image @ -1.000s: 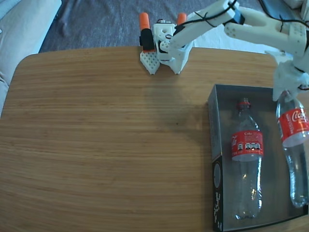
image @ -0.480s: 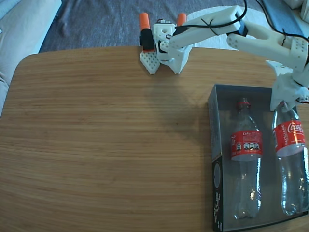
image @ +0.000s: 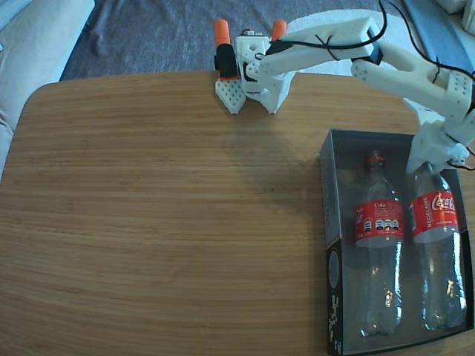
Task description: Grasp the bottles and put them in the box.
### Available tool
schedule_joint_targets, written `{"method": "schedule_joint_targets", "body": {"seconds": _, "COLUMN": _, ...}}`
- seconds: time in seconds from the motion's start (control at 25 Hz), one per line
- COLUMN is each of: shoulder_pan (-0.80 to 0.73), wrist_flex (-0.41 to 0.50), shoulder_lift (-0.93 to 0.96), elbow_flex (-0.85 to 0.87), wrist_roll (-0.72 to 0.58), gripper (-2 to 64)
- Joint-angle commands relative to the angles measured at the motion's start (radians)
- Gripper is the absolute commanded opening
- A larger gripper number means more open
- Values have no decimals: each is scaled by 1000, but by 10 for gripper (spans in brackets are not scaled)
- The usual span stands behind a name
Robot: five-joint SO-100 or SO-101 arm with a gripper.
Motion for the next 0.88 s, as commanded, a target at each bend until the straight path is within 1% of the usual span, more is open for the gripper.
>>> {"method": "schedule_joint_targets", "body": {"seconds": 0.0, "shoulder_pan": 5, "wrist_flex": 31, "shoulder_lift": 18, "elbow_flex": -63, "wrist_roll": -8, "gripper": 7}}
{"method": "schedule_joint_targets", "body": {"seconds": 0.52, "shoulder_pan": 5, "wrist_flex": 29, "shoulder_lift": 12, "elbow_flex": -57, "wrist_roll": -5, "gripper": 14}}
{"method": "schedule_joint_targets", "body": {"seconds": 0.56, "shoulder_pan": 5, "wrist_flex": 29, "shoulder_lift": 12, "elbow_flex": -57, "wrist_roll": -2, "gripper": 32}}
{"method": "schedule_joint_targets", "body": {"seconds": 0.72, "shoulder_pan": 6, "wrist_flex": 40, "shoulder_lift": 14, "elbow_flex": -58, "wrist_roll": 5, "gripper": 177}}
{"method": "schedule_joint_targets", "body": {"seconds": 0.76, "shoulder_pan": 6, "wrist_flex": 40, "shoulder_lift": 14, "elbow_flex": -55, "wrist_roll": 5, "gripper": 203}}
{"method": "schedule_joint_targets", "body": {"seconds": 0.84, "shoulder_pan": 6, "wrist_flex": 41, "shoulder_lift": 14, "elbow_flex": -52, "wrist_roll": 5, "gripper": 222}}
